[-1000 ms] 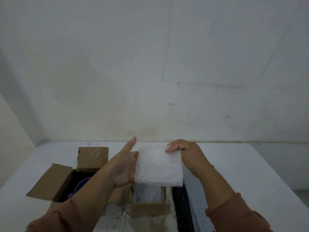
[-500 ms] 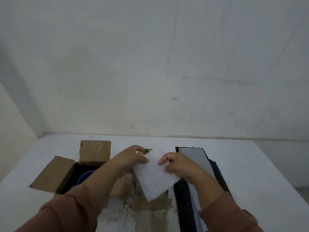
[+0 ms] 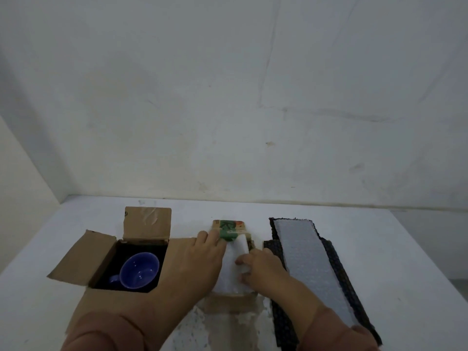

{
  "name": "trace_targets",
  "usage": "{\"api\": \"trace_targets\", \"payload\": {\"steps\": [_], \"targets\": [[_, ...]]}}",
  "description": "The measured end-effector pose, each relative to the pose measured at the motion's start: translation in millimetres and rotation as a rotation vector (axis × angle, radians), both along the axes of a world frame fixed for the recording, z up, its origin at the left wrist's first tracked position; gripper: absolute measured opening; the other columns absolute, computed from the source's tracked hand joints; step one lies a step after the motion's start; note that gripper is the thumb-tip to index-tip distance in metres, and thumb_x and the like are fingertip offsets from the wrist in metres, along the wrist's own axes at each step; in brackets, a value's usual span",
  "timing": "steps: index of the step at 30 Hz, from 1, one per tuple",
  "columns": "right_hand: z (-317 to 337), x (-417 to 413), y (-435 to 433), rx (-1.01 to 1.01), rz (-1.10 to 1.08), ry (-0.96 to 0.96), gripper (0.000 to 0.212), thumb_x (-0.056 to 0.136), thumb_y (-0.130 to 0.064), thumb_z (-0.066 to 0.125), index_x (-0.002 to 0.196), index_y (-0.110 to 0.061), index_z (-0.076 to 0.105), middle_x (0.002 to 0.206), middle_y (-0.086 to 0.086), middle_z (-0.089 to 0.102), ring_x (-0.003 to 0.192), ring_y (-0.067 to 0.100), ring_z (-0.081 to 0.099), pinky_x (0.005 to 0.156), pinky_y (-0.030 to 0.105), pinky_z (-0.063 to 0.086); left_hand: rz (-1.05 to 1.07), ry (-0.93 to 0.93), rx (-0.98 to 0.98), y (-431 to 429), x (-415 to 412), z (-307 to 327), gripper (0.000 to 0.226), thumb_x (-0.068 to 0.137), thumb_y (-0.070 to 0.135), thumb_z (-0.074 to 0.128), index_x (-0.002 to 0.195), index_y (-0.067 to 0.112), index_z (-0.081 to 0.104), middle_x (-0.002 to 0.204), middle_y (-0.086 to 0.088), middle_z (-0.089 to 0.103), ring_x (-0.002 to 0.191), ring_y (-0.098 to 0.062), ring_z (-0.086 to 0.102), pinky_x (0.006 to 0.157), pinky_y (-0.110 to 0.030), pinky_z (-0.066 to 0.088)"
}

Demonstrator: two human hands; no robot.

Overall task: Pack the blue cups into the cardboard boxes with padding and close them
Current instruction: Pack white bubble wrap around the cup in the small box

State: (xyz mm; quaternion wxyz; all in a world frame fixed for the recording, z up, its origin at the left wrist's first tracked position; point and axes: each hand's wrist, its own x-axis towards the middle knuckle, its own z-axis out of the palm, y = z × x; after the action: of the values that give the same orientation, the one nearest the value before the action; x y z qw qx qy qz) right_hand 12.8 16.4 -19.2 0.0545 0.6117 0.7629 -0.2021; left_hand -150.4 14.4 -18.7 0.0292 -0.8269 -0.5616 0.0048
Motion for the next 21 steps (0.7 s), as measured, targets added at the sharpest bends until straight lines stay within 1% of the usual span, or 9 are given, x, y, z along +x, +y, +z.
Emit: {"api": "trace_targets", "payload": {"steps": [2, 4, 6, 8, 11, 13, 15, 18, 21], "targets": [[9, 2, 1, 0.091, 0.027, -0.029, 0.038, 0.093, -0.03, 0.047, 0.131, -0.033, 0.051, 0.144, 0.005, 0.033, 0.126, 0.029, 0.031, 0.104, 0.036, 0.03, -0.035, 0.09, -0.007, -1, 0, 4, 0.041, 0.089, 0.016, 0.051, 0.129, 0.013, 0.042, 0.14, -0.013, 0.036, 0.12, -0.03, 0.04, 0.102, -0.039, 0.033], [12, 3, 6, 0.154, 0.103, -0.066, 0.046, 0.091, -0.016, 0.046, 0.136, -0.028, 0.046, 0.156, 0.005, 0.015, 0.138, 0.028, 0.018, 0.111, 0.041, 0.019, -0.03, 0.113, -0.08, -1, -1, 4, 0.042, 0.09, 0.019, 0.047, 0.131, 0.013, 0.044, 0.143, -0.014, 0.038, 0.128, -0.031, 0.036, 0.11, -0.043, 0.024], [13, 1, 9, 0.076, 0.238, -0.184, 0.063, 0.087, -0.008, 0.05, 0.145, -0.019, 0.029, 0.159, 0.007, -0.001, 0.146, 0.025, 0.001, 0.116, 0.046, 0.004, -0.036, 0.161, -0.188, 0, -1, 2, 0.055, 0.088, 0.026, 0.046, 0.14, 0.011, 0.037, 0.152, -0.016, 0.027, 0.141, -0.031, 0.022, 0.118, -0.048, 0.005], [13, -2, 11, -0.028, 0.318, -0.332, 0.077, 0.087, -0.009, 0.055, 0.15, -0.013, 0.01, 0.159, 0.01, -0.007, 0.146, 0.025, -0.007, 0.115, 0.052, -0.006, -0.068, 0.239, -0.234, 1, -1, 5, 0.065, 0.086, 0.033, 0.049, 0.144, 0.009, 0.031, 0.156, -0.017, 0.018, 0.146, -0.029, 0.01, 0.117, -0.052, -0.007], [13, -8, 20, -0.087, 0.374, -0.487, 0.085, 0.088, -0.02, 0.06, 0.149, -0.009, 0.001, 0.158, 0.015, -0.002, 0.146, 0.03, -0.002, 0.114, 0.057, -0.007, -0.104, 0.3, -0.223, 4, 0, 6, 0.065, 0.085, 0.029, 0.053, 0.142, 0.005, 0.034, 0.155, -0.02, 0.02, 0.146, -0.03, 0.005, 0.114, -0.056, -0.012], [18, -14, 25, -0.135, 0.394, -0.556, 0.09, 0.086, -0.029, 0.064, 0.149, -0.007, 0.002, 0.157, 0.017, 0.005, 0.145, 0.032, 0.005, 0.115, 0.059, -0.004, -0.126, 0.333, -0.231, 7, 2, 6, 0.063, 0.084, 0.027, 0.057, 0.139, 0.004, 0.038, 0.154, -0.021, 0.023, 0.147, -0.032, 0.001, 0.114, -0.062, -0.009], [21, -20, 30, -0.173, 0.395, -0.594, 0.092, 0.084, -0.033, 0.067, 0.148, -0.006, 0.007, 0.155, 0.018, 0.012, 0.144, 0.033, 0.011, 0.115, 0.058, -0.003, -0.133, 0.372, -0.252, 13, 5, 3, 0.061, 0.083, 0.028, 0.06, 0.136, 0.004, 0.043, 0.152, -0.019, 0.031, 0.147, -0.033, 0.001, 0.114, -0.062, -0.008], [14, -27, 28, -0.136, 0.405, -0.603, 0.083, 0.086, -0.028, 0.063, 0.148, -0.005, 0.011, 0.151, 0.02, 0.021, 0.138, 0.035, 0.024, 0.116, 0.055, -0.001, -0.136, 0.434, -0.241, 12, 13, -3, 0.057, 0.09, 0.027, 0.053, 0.139, 0.003, 0.041, 0.153, -0.019, 0.03, 0.146, -0.037, 0.005, 0.115, -0.056, -0.01], [8, -28, 25, -0.096, 0.402, -0.558, 0.072, 0.09, -0.021, 0.055, 0.147, -0.005, 0.013, 0.15, 0.021, 0.024, 0.135, 0.034, 0.03, 0.116, 0.05, 0.003, -0.061, 0.282, -0.104, 2, 20, -9, 0.046, 0.095, 0.018, 0.038, 0.139, 0.004, 0.038, 0.151, -0.015, 0.032, 0.142, -0.032, 0.017, 0.114, -0.044, -0.009]]}}
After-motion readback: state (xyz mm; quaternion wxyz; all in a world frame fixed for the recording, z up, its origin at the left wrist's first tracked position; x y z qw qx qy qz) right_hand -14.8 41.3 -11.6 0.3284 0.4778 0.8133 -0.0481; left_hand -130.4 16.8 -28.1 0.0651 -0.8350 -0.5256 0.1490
